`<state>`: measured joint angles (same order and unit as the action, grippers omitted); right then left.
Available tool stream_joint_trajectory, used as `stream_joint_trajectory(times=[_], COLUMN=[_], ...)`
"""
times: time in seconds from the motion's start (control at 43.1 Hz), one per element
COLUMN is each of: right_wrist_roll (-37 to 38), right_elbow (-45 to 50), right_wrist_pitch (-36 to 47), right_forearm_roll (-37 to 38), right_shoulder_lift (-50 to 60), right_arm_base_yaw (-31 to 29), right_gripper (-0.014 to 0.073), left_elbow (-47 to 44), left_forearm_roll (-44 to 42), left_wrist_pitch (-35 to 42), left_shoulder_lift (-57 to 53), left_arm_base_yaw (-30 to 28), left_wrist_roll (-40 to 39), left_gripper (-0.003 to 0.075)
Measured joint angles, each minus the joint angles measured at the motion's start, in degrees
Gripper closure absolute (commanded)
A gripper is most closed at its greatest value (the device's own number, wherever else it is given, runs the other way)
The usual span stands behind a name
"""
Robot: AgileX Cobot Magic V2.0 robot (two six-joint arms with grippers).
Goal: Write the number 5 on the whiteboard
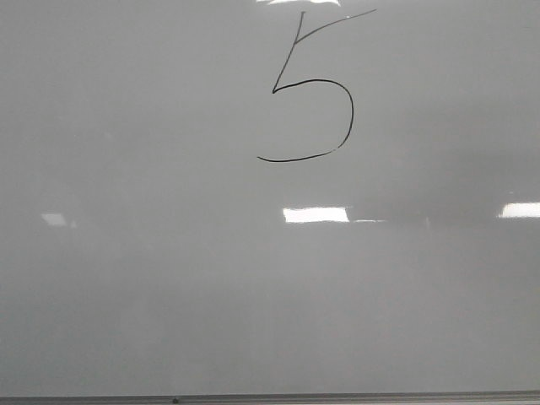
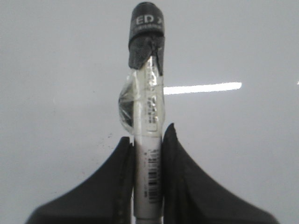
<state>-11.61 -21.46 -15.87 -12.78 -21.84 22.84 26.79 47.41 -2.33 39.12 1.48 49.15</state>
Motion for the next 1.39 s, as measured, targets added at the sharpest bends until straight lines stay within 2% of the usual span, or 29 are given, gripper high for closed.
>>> stream_joint_trajectory(times=[0.371,0.417,0.649,0.719,0.788,0.974,1.206,1.391], right_wrist_roll=[0.0,0.0,0.0,0.0,0.0,0.0,0.0,0.0], right_elbow=[0.0,0.0,0.0,0.0,0.0,0.0,0.0,0.0], right_wrist_pitch=[0.0,0.0,0.0,0.1,0.1,0.1,0.1,0.1], right_forearm_roll=[0.0,0.0,0.0,0.0,0.0,0.0,0.0,0.0], right_shoulder_lift=[0.0,0.0,0.0,0.0,0.0,0.0,0.0,0.0], right_arm_base_yaw=[0.0,0.0,0.0,0.0,0.0,0.0,0.0,0.0], right_gripper=[0.0665,0.0665,0.0665,0.0665,0.0665,0.0665,0.0665,0.0665], left_elbow=[0.0,0.0,-1.2,-1.7,-1.8,-1.8,-1.8,-1.7], left_forearm_roll=[-0.6,-3.4,-34.2,-41.2,-44.5,-47.4,-47.4,-47.4], left_wrist_pitch=[0.0,0.0,2.3,2.7,3.7,12.5,31.8,41.4], left_shoulder_lift=[0.0,0.0,0.0,0.0,0.4,5.5,18.3,29.4], left_arm_base_yaw=[0.0,0.0,0.0,0.0,0.0,0.0,0.0,0.0], left_wrist_roll=[-1.3,-4.4,-39.8,-47.1,-50.2,-52.6,-53.5,-57.9], left_gripper=[0.0741,0.0741,0.0741,0.0741,0.0741,0.0741,0.0741,0.0741])
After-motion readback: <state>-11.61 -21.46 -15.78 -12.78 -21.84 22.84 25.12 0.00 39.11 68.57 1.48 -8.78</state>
